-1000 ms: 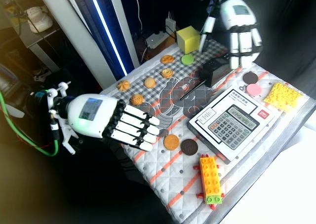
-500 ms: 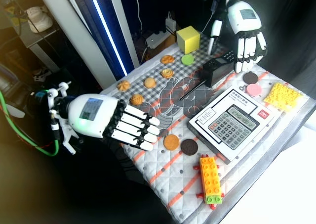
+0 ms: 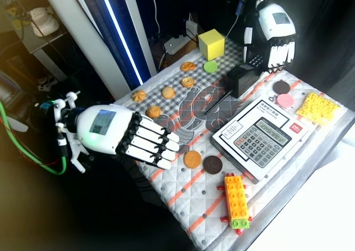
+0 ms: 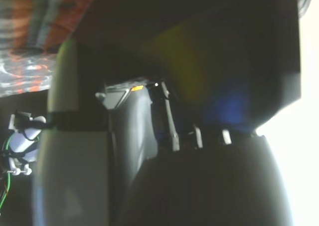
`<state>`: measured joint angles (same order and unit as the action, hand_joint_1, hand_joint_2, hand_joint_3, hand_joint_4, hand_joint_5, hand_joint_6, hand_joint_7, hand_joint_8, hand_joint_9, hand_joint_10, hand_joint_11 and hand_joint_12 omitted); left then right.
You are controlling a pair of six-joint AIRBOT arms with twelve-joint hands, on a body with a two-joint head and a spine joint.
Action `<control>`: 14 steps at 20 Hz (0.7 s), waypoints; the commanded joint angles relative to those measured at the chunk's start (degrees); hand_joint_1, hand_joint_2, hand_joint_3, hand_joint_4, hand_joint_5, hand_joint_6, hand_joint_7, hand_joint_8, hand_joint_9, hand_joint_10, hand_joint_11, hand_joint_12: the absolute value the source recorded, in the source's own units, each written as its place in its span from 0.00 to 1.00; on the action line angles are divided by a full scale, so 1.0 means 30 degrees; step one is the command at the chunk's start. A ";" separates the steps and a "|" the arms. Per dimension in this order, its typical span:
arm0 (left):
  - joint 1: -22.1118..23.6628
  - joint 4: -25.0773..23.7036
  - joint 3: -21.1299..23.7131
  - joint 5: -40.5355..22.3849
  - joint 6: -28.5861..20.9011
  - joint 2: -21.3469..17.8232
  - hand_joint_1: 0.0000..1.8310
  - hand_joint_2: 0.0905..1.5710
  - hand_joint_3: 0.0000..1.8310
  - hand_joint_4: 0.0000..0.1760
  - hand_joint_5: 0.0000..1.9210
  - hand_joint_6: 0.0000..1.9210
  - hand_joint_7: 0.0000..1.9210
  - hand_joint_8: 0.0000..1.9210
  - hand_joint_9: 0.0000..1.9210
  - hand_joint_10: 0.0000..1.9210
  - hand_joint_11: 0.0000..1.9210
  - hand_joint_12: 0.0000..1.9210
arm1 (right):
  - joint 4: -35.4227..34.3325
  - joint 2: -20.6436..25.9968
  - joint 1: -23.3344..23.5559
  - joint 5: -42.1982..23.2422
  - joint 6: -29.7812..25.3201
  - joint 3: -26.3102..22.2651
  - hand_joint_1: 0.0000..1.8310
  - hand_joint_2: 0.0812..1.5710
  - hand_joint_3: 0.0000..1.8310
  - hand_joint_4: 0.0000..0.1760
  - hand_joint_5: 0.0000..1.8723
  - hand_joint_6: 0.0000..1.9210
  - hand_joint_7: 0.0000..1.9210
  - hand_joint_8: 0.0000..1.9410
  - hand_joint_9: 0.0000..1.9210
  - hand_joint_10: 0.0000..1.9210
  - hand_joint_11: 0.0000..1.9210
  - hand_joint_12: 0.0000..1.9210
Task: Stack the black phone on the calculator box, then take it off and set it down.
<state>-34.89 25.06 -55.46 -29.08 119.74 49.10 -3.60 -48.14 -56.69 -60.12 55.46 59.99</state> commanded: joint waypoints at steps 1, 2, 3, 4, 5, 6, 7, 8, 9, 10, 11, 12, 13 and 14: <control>0.0505 -0.0767 0.0189 -0.2814 -0.0382 -0.0334 0.76 0.67 0.00 0.00 0.47 0.55 0.55 0.40 0.54 0.57 0.46 0.59 | -0.0301 0.0101 0.0100 -0.2383 -0.0002 -0.0003 0.19 0.92 0.00 0.01 0.26 0.00 0.24 0.00 0.26 0.00 0.28 0.02; 0.0778 -0.1338 0.0367 -0.2934 -0.0745 -0.0502 0.76 0.66 0.00 0.00 0.49 0.51 0.58 0.35 0.55 0.56 0.49 0.62 | -0.0301 0.0101 0.0100 -0.2383 -0.0002 0.0003 0.17 0.93 0.00 0.02 0.26 0.00 0.24 0.00 0.26 0.00 0.27 0.02; 0.1104 -0.1934 0.0500 -0.3072 -0.1093 -0.0613 0.76 0.66 0.00 0.00 0.50 0.49 0.59 0.35 0.55 0.56 0.51 0.63 | -0.0303 0.0101 0.0100 -0.2383 -0.0002 0.0005 0.17 0.93 0.00 0.03 0.26 0.00 0.23 0.00 0.25 0.00 0.27 0.02; 0.1282 -0.2167 0.0535 -0.3122 -0.1215 -0.0630 0.76 0.64 0.00 0.00 0.52 0.46 0.61 0.32 0.59 0.52 0.54 0.63 | -0.0303 0.0101 0.0100 -0.2383 -0.0002 0.0007 0.18 0.93 0.00 0.00 0.26 0.00 0.23 0.00 0.24 0.00 0.26 0.02; 0.1716 -0.2685 0.0573 -0.3234 -0.1452 -0.0636 0.70 0.65 0.00 0.00 0.53 0.49 0.61 0.35 0.60 0.44 0.54 0.61 | -0.0303 0.0101 0.0100 -0.2383 -0.0002 0.0007 0.18 0.92 0.00 0.00 0.27 0.00 0.23 0.00 0.24 0.00 0.26 0.02; 0.2164 -0.3063 0.0558 -0.3339 -0.1587 -0.0588 0.68 0.66 0.00 0.06 0.53 0.49 0.59 0.39 0.61 0.43 0.53 0.65 | -0.0303 0.0095 0.0100 -0.2383 -0.0002 0.0016 0.19 0.92 0.00 0.00 0.27 0.00 0.23 0.00 0.24 0.00 0.26 0.01; 0.2558 -0.3275 0.0445 -0.3372 -0.1601 -0.0452 0.68 0.66 0.00 0.05 0.55 0.44 0.58 0.45 0.59 0.50 0.52 0.72 | -0.0305 0.0074 0.0102 -0.2384 -0.0002 0.0029 0.19 0.93 0.00 0.00 0.27 0.00 0.23 0.00 0.25 0.01 0.27 0.02; 0.3068 -0.3380 0.0158 -0.3282 -0.1601 -0.0160 0.68 0.66 0.00 0.00 0.56 0.41 0.58 0.46 0.58 0.51 0.50 0.73 | -0.0306 0.0048 0.0106 -0.2386 -0.0002 0.0047 0.19 0.93 0.00 0.00 0.27 0.00 0.23 0.00 0.26 0.01 0.27 0.02; 0.3625 -0.3387 -0.0252 -0.3017 -0.1605 0.0220 0.68 0.66 0.00 0.00 0.57 0.36 0.56 0.51 0.55 0.53 0.46 0.77 | -0.0306 0.0006 0.0112 -0.2386 -0.0002 0.0071 0.20 0.93 0.00 0.00 0.27 0.00 0.23 0.00 0.27 0.01 0.28 0.02; 0.4368 -0.3357 -0.0999 -0.2478 -0.1677 0.0894 0.68 0.66 0.00 0.00 0.57 0.38 0.55 0.51 0.52 0.50 0.42 0.75 | -0.0306 -0.0034 0.0118 -0.2386 -0.0002 0.0089 0.19 0.93 0.00 0.00 0.27 0.00 0.23 0.00 0.27 0.00 0.28 0.02; 0.4955 -0.3278 -0.1650 -0.2048 -0.1843 0.1456 0.68 0.66 0.00 0.03 0.58 0.38 0.55 0.51 0.51 0.49 0.40 0.76 | -0.0305 -0.0061 0.0123 -0.2386 -0.0002 0.0108 0.20 0.93 0.00 0.00 0.27 0.00 0.23 0.00 0.26 0.00 0.27 0.02; 0.5505 -0.3229 -0.2405 -0.1563 -0.2059 0.2088 0.68 0.67 0.00 0.00 0.58 0.36 0.53 0.56 0.48 0.54 0.35 0.81 | -0.0299 -0.0113 0.0162 -0.2384 -0.0002 0.0148 0.21 0.93 0.00 0.00 0.27 0.00 0.23 0.00 0.26 0.00 0.27 0.02; 0.5988 -0.3099 -0.3146 -0.1070 -0.2178 0.2733 0.68 0.67 0.00 0.00 0.56 0.39 0.54 0.55 0.50 0.51 0.39 0.74 | -0.0297 -0.0180 0.0204 -0.2384 -0.0002 0.0196 0.21 0.93 0.00 0.00 0.27 0.00 0.23 0.00 0.25 0.00 0.26 0.01; 0.6358 -0.2940 -0.3812 -0.0645 -0.2200 0.3327 0.67 0.68 0.00 0.03 0.53 0.47 0.54 0.51 0.53 0.43 0.42 0.66 | -0.0295 -0.0252 0.0257 -0.2384 -0.0002 0.0240 0.20 0.93 0.00 0.01 0.27 0.00 0.22 0.00 0.25 0.00 0.26 0.01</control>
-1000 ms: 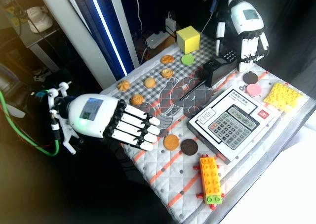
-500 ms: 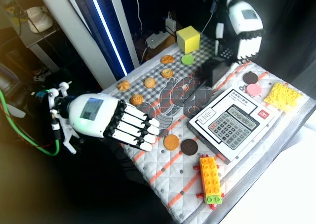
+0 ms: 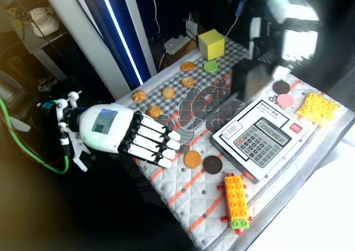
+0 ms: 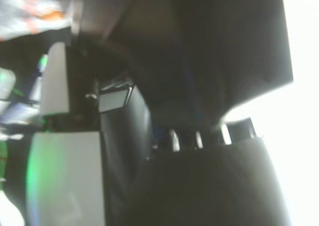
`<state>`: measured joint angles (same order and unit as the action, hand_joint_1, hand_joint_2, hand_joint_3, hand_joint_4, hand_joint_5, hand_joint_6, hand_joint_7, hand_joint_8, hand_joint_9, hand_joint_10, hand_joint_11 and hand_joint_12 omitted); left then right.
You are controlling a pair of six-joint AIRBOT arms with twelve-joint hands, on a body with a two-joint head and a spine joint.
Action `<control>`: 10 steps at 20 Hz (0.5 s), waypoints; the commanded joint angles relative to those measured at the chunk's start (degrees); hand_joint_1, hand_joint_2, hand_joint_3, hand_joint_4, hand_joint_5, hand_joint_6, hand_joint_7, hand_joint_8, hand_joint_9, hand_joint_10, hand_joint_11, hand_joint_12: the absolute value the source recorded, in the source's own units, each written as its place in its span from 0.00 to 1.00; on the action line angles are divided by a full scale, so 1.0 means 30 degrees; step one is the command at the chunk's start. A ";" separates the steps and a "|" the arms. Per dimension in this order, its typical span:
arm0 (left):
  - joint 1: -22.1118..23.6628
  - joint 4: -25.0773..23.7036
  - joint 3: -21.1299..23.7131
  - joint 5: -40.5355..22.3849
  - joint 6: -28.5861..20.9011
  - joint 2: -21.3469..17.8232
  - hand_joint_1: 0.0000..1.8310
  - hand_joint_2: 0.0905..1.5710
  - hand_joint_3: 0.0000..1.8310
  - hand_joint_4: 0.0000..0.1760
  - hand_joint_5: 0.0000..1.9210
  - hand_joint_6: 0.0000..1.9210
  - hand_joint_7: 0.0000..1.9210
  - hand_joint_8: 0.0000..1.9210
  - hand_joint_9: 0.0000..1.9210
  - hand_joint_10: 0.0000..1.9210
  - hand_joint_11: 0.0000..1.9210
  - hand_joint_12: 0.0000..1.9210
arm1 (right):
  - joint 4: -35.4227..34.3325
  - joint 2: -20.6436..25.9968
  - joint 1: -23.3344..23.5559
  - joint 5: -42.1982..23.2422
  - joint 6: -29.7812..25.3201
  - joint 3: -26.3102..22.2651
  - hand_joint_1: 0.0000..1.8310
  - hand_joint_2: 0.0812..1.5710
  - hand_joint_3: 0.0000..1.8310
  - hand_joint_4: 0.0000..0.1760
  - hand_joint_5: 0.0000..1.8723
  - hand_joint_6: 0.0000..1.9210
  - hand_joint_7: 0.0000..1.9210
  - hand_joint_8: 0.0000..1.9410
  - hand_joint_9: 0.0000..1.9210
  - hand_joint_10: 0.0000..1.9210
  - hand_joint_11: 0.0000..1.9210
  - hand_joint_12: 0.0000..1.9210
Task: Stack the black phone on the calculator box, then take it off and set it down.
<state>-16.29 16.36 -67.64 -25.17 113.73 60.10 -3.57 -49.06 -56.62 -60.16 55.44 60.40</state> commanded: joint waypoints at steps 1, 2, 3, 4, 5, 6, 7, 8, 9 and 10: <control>0.0496 0.0080 -0.0409 -0.1464 -0.0197 0.0253 0.74 0.66 0.00 0.00 0.51 0.49 0.56 0.45 0.54 0.50 0.43 0.62 | -0.0289 -0.0019 0.0283 -0.2370 0.0005 0.0143 0.20 0.93 0.00 0.01 0.26 0.00 0.22 0.00 0.25 0.00 0.26 0.01; 0.0766 0.0158 -0.0959 -0.1007 -0.0197 0.0770 0.75 0.67 0.00 0.00 0.50 0.49 0.55 0.46 0.54 0.53 0.44 0.61 | -0.0243 -0.0065 0.0333 -0.2370 0.0005 0.0170 0.20 0.93 0.00 0.04 0.26 0.00 0.22 0.00 0.26 0.00 0.27 0.02; 0.1022 0.0181 -0.1513 -0.0556 -0.0197 0.1297 0.75 0.67 0.00 0.00 0.49 0.51 0.53 0.48 0.53 0.55 0.44 0.59 | -0.0174 -0.0105 0.0392 -0.2366 0.0005 0.0200 0.20 0.93 0.00 0.03 0.26 0.00 0.23 0.00 0.26 0.01 0.28 0.02; 0.1300 0.0200 -0.2243 0.0093 -0.0195 0.2016 0.69 0.67 0.00 0.00 0.52 0.48 0.55 0.48 0.53 0.47 0.46 0.62 | -0.0119 -0.0173 0.0440 -0.2364 0.0005 0.0256 0.18 0.93 0.00 0.06 0.26 0.00 0.23 0.00 0.25 0.00 0.26 0.01; 0.1421 0.0242 -0.2640 0.0404 -0.0195 0.2445 0.68 0.66 0.00 0.02 0.55 0.43 0.57 0.46 0.55 0.43 0.47 0.64 | -0.0094 -0.0225 0.0466 -0.2362 0.0005 0.0294 0.19 0.93 0.00 0.00 0.27 0.00 0.23 0.00 0.27 0.00 0.28 0.02; 0.1507 0.0286 -0.3119 0.0775 -0.0193 0.2875 0.74 0.66 0.00 0.00 0.53 0.47 0.57 0.40 0.52 0.54 0.43 0.63 | -0.0056 -0.0284 0.0508 -0.2358 0.0005 0.0338 0.18 0.93 0.00 0.00 0.27 0.00 0.23 0.00 0.27 0.00 0.28 0.02; 0.1575 0.0335 -0.3625 0.1206 -0.0193 0.3389 0.75 0.67 0.00 0.00 0.51 0.48 0.56 0.41 0.51 0.57 0.42 0.62 | -0.0014 -0.0338 0.0554 -0.2355 0.0005 0.0374 0.16 0.93 0.00 0.00 0.28 0.00 0.24 0.00 0.27 0.00 0.28 0.02; 0.1577 0.0477 -0.4120 0.1611 -0.0193 0.3874 0.76 0.67 0.00 0.00 0.50 0.48 0.57 0.42 0.52 0.56 0.43 0.59 | 0.0024 -0.0383 0.0592 -0.2353 0.0005 0.0397 0.15 0.93 0.00 0.00 0.28 0.00 0.24 0.00 0.26 0.00 0.27 0.02; 0.1570 0.0546 -0.4355 0.1777 -0.0193 0.4097 0.76 0.66 0.00 0.00 0.53 0.43 0.57 0.45 0.52 0.57 0.39 0.63 | 0.0045 -0.0408 0.0608 -0.2353 0.0005 0.0409 0.16 0.93 0.00 0.00 0.28 0.00 0.24 0.00 0.25 0.00 0.26 0.01; 0.1514 0.0712 -0.4704 0.2018 -0.0193 0.4430 0.70 0.67 0.00 0.00 0.53 0.42 0.55 0.52 0.50 0.49 0.39 0.68 | 0.0072 -0.0443 0.0613 -0.2349 0.0005 0.0428 0.16 0.92 0.00 0.00 0.28 0.00 0.24 0.00 0.25 0.00 0.27 0.01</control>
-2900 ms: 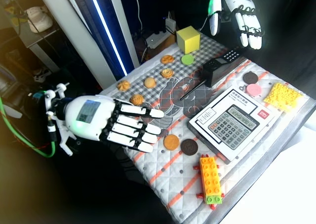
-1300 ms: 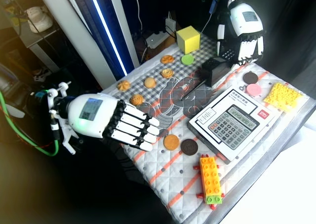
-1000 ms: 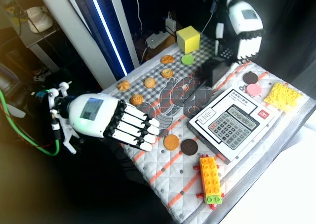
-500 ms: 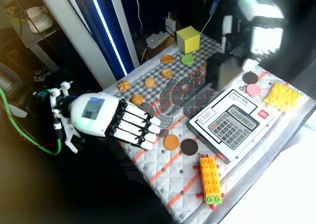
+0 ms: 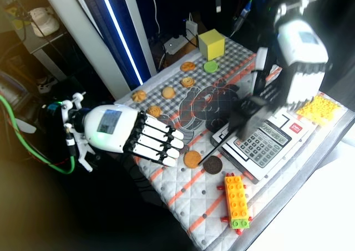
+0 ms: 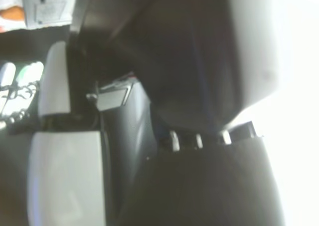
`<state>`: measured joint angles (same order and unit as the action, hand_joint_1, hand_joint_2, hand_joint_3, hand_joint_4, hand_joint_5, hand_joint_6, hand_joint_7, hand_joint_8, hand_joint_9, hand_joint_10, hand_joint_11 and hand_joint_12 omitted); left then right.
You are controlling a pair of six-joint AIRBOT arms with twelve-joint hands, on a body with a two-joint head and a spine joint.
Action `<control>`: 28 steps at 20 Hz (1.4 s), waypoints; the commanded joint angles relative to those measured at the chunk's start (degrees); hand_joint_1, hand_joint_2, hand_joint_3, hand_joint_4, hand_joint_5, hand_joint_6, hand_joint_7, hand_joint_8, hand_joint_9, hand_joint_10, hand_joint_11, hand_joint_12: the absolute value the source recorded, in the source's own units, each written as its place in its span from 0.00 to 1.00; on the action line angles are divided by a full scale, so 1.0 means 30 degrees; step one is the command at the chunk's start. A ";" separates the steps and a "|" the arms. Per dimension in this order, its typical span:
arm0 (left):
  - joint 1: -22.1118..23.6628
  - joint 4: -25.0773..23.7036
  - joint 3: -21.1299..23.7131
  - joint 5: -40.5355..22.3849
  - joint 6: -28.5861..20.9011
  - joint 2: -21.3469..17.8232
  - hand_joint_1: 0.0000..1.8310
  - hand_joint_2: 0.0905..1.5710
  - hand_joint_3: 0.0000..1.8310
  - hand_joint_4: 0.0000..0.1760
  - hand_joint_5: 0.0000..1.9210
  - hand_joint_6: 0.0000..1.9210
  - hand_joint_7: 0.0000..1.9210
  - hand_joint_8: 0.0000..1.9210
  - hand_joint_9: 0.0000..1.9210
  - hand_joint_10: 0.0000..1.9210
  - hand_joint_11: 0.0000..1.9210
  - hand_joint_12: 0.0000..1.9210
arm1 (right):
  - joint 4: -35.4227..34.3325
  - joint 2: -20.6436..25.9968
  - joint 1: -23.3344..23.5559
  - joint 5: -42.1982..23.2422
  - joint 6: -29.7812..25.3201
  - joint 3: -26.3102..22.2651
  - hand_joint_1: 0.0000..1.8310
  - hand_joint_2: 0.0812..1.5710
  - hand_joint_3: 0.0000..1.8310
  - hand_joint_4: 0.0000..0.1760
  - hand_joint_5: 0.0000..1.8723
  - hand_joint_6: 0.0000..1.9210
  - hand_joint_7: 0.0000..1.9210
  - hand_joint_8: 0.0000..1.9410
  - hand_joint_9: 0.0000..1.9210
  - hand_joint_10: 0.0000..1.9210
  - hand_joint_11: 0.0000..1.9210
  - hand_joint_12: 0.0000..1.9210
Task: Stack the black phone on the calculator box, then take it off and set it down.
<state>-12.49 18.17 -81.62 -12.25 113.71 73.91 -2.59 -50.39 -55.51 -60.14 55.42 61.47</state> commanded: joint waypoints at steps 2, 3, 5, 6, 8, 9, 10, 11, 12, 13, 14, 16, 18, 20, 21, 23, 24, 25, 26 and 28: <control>0.0140 0.0254 -0.0393 -0.2016 -0.0186 0.0161 0.68 0.69 0.00 0.00 0.50 0.49 0.52 0.55 0.48 0.46 0.37 0.66 | -0.0244 -0.0036 0.0242 -0.2352 0.0013 0.0095 0.17 0.92 0.00 0.05 0.28 0.00 0.24 0.00 0.26 0.00 0.28 0.02; 0.0069 0.0367 -0.0508 -0.1980 -0.0186 0.0266 0.74 0.69 0.00 0.00 0.46 0.51 0.52 0.51 0.51 0.57 0.35 0.63 | -0.0244 -0.0044 0.0242 -0.2352 0.0013 0.0103 0.16 0.92 0.00 0.09 0.28 0.00 0.24 0.00 0.25 0.00 0.27 0.01; -0.0095 0.0453 -0.0695 -0.1889 -0.0188 0.0419 0.72 0.70 0.00 0.00 0.38 0.25 0.48 0.58 0.40 0.24 0.16 0.54 | -0.0244 -0.0054 0.0244 -0.2356 0.0013 0.0101 0.17 0.92 0.00 0.09 0.28 0.00 0.24 0.00 0.25 0.00 0.28 0.02; -0.0160 0.0768 -0.0786 -0.1864 -0.0188 0.0423 0.67 0.67 0.00 0.00 0.36 0.10 0.39 0.24 0.37 0.14 0.10 0.50 | -0.0244 -0.0067 0.0244 -0.2356 0.0013 0.0101 0.17 0.92 0.00 0.07 0.28 0.00 0.25 0.00 0.26 0.00 0.28 0.02; -0.0179 0.1068 -0.0867 -0.1887 -0.0188 0.0430 0.58 0.66 0.00 0.01 0.27 0.01 0.32 0.02 0.32 0.03 0.04 0.51 | -0.0248 -0.0069 0.0244 -0.2356 0.0003 0.0097 0.17 0.92 0.00 0.12 0.28 0.00 0.25 0.00 0.25 0.00 0.27 0.02; -0.0187 0.1123 -0.0846 -0.1969 -0.0188 0.0427 0.54 0.65 0.00 0.18 0.21 0.00 0.28 0.00 0.28 0.01 0.01 0.48 | -0.0250 -0.0069 0.0244 -0.2358 -0.0035 0.0097 0.17 0.92 0.00 0.10 0.28 0.00 0.25 0.00 0.26 0.00 0.28 0.02; -0.0189 0.1119 -0.0764 -0.2093 -0.0184 0.0421 0.50 0.64 0.00 0.32 0.17 0.00 0.24 0.00 0.25 0.00 0.00 0.49 | -0.0250 -0.0069 0.0244 -0.2360 -0.0073 0.0097 0.18 0.92 0.00 0.07 0.29 0.00 0.25 0.00 0.26 0.00 0.29 0.02; -0.0195 0.1100 -0.0588 -0.2282 -0.0165 0.0375 0.45 0.63 0.00 0.54 0.12 0.00 0.19 0.00 0.19 0.00 0.00 0.47 | -0.0252 -0.0069 0.0244 -0.2364 -0.0108 0.0097 0.19 0.93 0.00 0.05 0.28 0.00 0.25 0.00 0.25 0.00 0.27 0.01; -0.0206 0.1008 -0.0328 -0.2589 -0.0153 0.0268 0.45 0.63 0.00 0.54 0.12 0.00 0.19 0.00 0.19 0.00 0.00 0.47 | -0.0254 -0.0071 0.0246 -0.2371 -0.0155 0.0095 0.19 0.93 0.00 0.05 0.28 0.00 0.25 0.00 0.25 0.00 0.27 0.01; -0.0214 0.0869 -0.0047 -0.2895 -0.0153 0.0125 0.44 0.61 0.00 0.72 0.10 0.00 0.15 0.00 0.16 0.00 0.00 0.45 | -0.0254 -0.0077 0.0276 -0.2387 -0.0180 0.0095 0.21 0.92 0.00 0.00 0.30 0.00 0.25 0.00 0.25 0.00 0.27 0.01; -0.0237 0.0718 0.0358 -0.3308 -0.0151 -0.0110 0.43 0.58 0.00 0.88 0.09 0.00 0.13 0.00 0.15 0.00 0.00 0.46 | -0.0256 -0.0086 0.0349 -0.2444 -0.0199 0.0094 0.21 0.92 0.00 0.00 0.30 0.00 0.25 0.00 0.25 0.00 0.27 0.01; -0.0428 0.0510 0.1364 -0.4450 -0.0153 -0.0792 0.40 0.56 0.00 0.91 0.09 0.00 0.12 0.00 0.16 0.00 0.00 0.50 | -0.0256 -0.0122 0.0486 -0.2851 -0.0377 0.0092 0.19 0.91 0.00 0.08 0.30 0.00 0.25 0.00 0.25 0.00 0.27 0.01; -0.0754 0.0164 0.2550 -0.5863 -0.0276 -0.1659 0.39 0.56 0.00 0.93 0.08 0.00 0.11 0.00 0.12 0.01 0.00 0.37 | -0.0256 -0.0143 0.0576 -0.3525 -0.0770 0.0092 0.19 0.91 0.00 0.22 0.29 0.00 0.25 0.00 0.27 0.01 0.29 0.02; -0.1256 -0.0386 0.3769 -0.7244 -0.0913 -0.2677 0.40 0.56 0.00 1.00 0.07 0.00 0.11 0.00 0.12 0.00 0.00 0.32 | -0.0283 -0.0214 0.0727 -0.4216 -0.1053 0.0095 0.22 0.89 0.00 0.41 0.26 0.00 0.23 0.00 0.23 0.00 0.26 0.01; -0.1713 -0.0798 0.4534 -0.8288 -0.1704 -0.3418 0.39 0.55 0.00 1.00 0.07 0.00 0.12 0.00 0.12 0.00 0.00 0.36 | -0.0326 -0.0357 0.1040 -0.4656 -0.1074 0.0101 0.24 0.87 0.00 0.40 0.26 0.00 0.24 0.00 0.21 0.00 0.19 0.00; -0.2569 -0.1113 0.5650 -0.9706 -0.2550 -0.4497 0.39 0.54 0.00 1.00 0.06 0.00 0.12 0.00 0.10 0.00 0.00 0.34 | -0.0411 -0.0693 0.1670 -0.4871 -0.1074 0.0229 0.30 0.82 0.00 0.40 0.27 0.00 0.25 0.00 0.23 0.01 0.22 0.01; -0.3346 -0.1157 0.6609 -1.0851 -0.2634 -0.5339 0.38 0.54 0.00 1.00 0.05 0.00 0.12 0.00 0.10 0.00 0.00 0.34 | -0.0409 -0.1030 0.2241 -0.4849 -0.1074 0.0443 0.34 0.77 0.00 0.42 0.27 0.00 0.26 0.00 0.25 0.01 0.24 0.02; -0.4039 -0.1157 0.7367 -1.1826 -0.2638 -0.5968 0.38 0.54 0.00 1.00 0.06 0.00 0.12 0.00 0.10 0.00 0.00 0.33 | -0.0458 -0.1308 0.2562 -0.4810 -0.1082 0.0642 0.39 0.72 0.00 0.36 0.28 0.00 0.26 0.00 0.26 0.00 0.26 0.03; -0.4902 -0.1152 0.8230 -1.3031 -0.2651 -0.6628 0.41 0.53 0.00 1.00 0.07 0.00 0.12 0.00 0.09 0.00 0.00 0.26 | -0.0542 -0.1568 0.2933 -0.4686 -0.1164 0.0833 0.41 0.66 0.00 0.40 0.26 0.00 0.23 0.00 0.24 0.00 0.26 0.03; -0.6405 -0.1127 0.9391 -1.4686 -0.3003 -0.7465 0.45 0.52 0.00 1.00 0.06 0.00 0.12 0.00 0.07 0.00 0.00 0.23 | -0.0674 -0.1912 0.3584 -0.4327 -0.1271 0.1089 0.42 0.62 0.00 0.47 0.23 0.00 0.20 0.00 0.18 0.00 0.21 0.01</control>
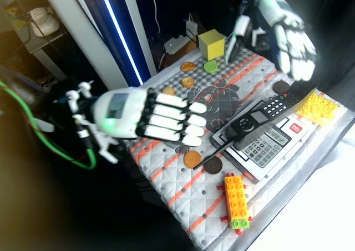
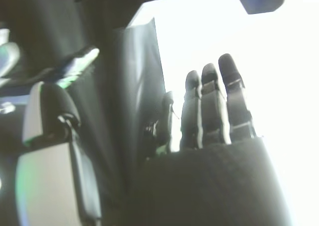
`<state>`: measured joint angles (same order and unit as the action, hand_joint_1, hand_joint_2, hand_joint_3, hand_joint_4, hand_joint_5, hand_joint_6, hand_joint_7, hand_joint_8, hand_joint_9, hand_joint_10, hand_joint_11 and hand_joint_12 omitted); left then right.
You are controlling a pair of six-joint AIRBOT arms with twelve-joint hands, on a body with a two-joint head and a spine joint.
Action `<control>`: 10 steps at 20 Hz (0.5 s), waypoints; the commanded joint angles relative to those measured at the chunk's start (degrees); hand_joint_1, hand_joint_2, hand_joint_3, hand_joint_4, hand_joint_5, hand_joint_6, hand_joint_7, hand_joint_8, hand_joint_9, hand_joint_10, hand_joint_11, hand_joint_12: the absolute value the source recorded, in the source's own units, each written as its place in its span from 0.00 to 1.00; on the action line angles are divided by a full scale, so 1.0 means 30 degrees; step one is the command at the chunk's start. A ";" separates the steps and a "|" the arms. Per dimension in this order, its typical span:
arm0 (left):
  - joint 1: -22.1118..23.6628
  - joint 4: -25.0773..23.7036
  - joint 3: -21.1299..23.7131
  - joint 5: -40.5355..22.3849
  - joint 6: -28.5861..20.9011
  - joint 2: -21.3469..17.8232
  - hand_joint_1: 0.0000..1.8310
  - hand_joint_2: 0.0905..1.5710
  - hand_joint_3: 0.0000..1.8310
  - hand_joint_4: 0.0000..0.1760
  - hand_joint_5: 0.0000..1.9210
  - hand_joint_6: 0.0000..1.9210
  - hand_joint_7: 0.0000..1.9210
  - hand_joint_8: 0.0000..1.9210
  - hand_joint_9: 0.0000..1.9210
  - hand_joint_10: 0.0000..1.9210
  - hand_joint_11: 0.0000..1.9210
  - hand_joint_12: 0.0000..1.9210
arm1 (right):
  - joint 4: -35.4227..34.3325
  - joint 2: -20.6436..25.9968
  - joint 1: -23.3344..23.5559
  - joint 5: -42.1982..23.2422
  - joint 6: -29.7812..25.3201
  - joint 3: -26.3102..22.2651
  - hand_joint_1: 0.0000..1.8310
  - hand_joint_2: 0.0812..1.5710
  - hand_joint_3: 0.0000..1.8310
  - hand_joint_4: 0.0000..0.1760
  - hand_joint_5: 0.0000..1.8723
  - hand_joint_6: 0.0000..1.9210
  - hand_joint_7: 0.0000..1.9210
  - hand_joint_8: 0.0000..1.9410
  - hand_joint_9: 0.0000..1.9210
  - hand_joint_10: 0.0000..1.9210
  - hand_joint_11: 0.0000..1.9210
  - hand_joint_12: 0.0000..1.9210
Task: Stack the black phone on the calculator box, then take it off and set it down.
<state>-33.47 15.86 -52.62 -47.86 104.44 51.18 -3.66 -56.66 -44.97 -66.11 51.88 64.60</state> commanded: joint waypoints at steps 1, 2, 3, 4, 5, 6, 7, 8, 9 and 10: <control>-0.0538 -0.0307 0.0306 -0.3817 -0.0773 -0.0384 0.42 0.51 0.00 1.00 0.02 0.00 0.06 0.00 0.02 0.00 0.00 0.03 | -0.0327 -0.0180 0.0697 -0.1828 -0.0090 0.0381 0.38 0.58 0.00 0.67 0.17 0.00 0.16 0.00 0.14 0.00 0.16 0.00; -0.1827 -0.0129 0.0806 -0.4986 -0.2169 -0.0816 0.40 0.51 0.00 0.86 0.03 0.01 0.04 0.00 0.00 0.00 0.00 0.01 | -0.0311 -0.0499 0.1260 -0.1265 -0.0090 0.0675 0.37 0.57 0.00 0.65 0.15 0.00 0.15 0.00 0.13 0.00 0.14 0.00; -0.2329 -0.0003 0.0957 -0.5419 -0.2677 -0.0975 0.40 0.51 0.00 0.86 0.03 0.01 0.04 0.00 0.00 0.00 0.00 0.01 | -0.0298 -0.0678 0.1531 -0.0984 -0.0090 0.0841 0.37 0.57 0.00 0.65 0.15 0.00 0.15 0.00 0.13 0.00 0.14 0.00; -0.3233 0.0322 0.1209 -0.6124 -0.3411 -0.1255 0.40 0.50 0.00 0.64 0.05 0.01 0.03 0.00 0.00 0.00 0.00 0.00 | -0.0294 -0.1038 0.2049 -0.0381 -0.0090 0.1193 0.33 0.56 0.00 0.75 0.11 0.00 0.12 0.00 0.10 0.00 0.10 0.00; -0.3672 0.0576 0.1394 -0.6374 -0.3621 -0.1442 0.40 0.50 0.00 0.64 0.05 0.01 0.03 0.00 0.00 0.00 0.00 0.00 | -0.0294 -0.1313 0.2439 0.0036 -0.0092 0.1493 0.33 0.56 0.00 0.75 0.11 0.00 0.12 0.00 0.10 0.00 0.10 0.00; -0.3983 0.0663 0.1595 -0.6432 -0.3621 -0.1616 0.42 0.51 0.00 0.60 0.05 0.01 0.04 0.01 0.02 0.01 0.02 0.01 | -0.0288 -0.1605 0.2914 0.0624 -0.0092 0.1825 0.33 0.56 0.00 0.67 0.10 0.00 0.12 0.00 0.10 0.00 0.11 0.01; -0.4222 0.0667 0.1738 -0.6458 -0.3621 -0.1706 0.42 0.54 0.00 0.62 0.05 0.00 0.07 0.01 0.07 0.00 0.00 0.18 | -0.0275 -0.1849 0.3355 0.1174 -0.0092 0.2125 0.34 0.55 0.00 0.62 0.10 0.00 0.11 0.00 0.11 0.01 0.13 0.02; -0.4407 0.0667 0.1824 -0.6489 -0.3621 -0.1746 0.42 0.54 0.00 0.60 0.07 0.00 0.09 0.00 0.08 0.00 0.00 0.25 | -0.0243 -0.2099 0.3716 0.1720 -0.0092 0.2426 0.32 0.56 0.00 0.62 0.08 0.00 0.11 0.00 0.12 0.01 0.14 0.02; -0.4598 0.0705 0.1912 -0.6521 -0.3621 -0.1786 0.42 0.53 0.00 0.61 0.08 0.00 0.11 0.00 0.10 0.00 0.00 0.38 | -0.0164 -0.2455 0.4190 0.2383 -0.0092 0.2803 0.32 0.56 0.00 0.70 0.08 0.00 0.10 0.00 0.11 0.01 0.14 0.03; -0.4713 0.0786 0.1946 -0.6537 -0.3621 -0.1801 0.42 0.53 0.00 0.59 0.08 0.00 0.11 0.00 0.11 0.00 0.00 0.35 | -0.0059 -0.2869 0.4690 0.3153 -0.0092 0.3263 0.33 0.55 0.00 0.69 0.08 0.00 0.12 0.00 0.15 0.01 0.08 0.30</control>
<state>-48.14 18.76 -46.54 -60.53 94.04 45.98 -3.40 -65.78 -31.29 -50.89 51.70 74.63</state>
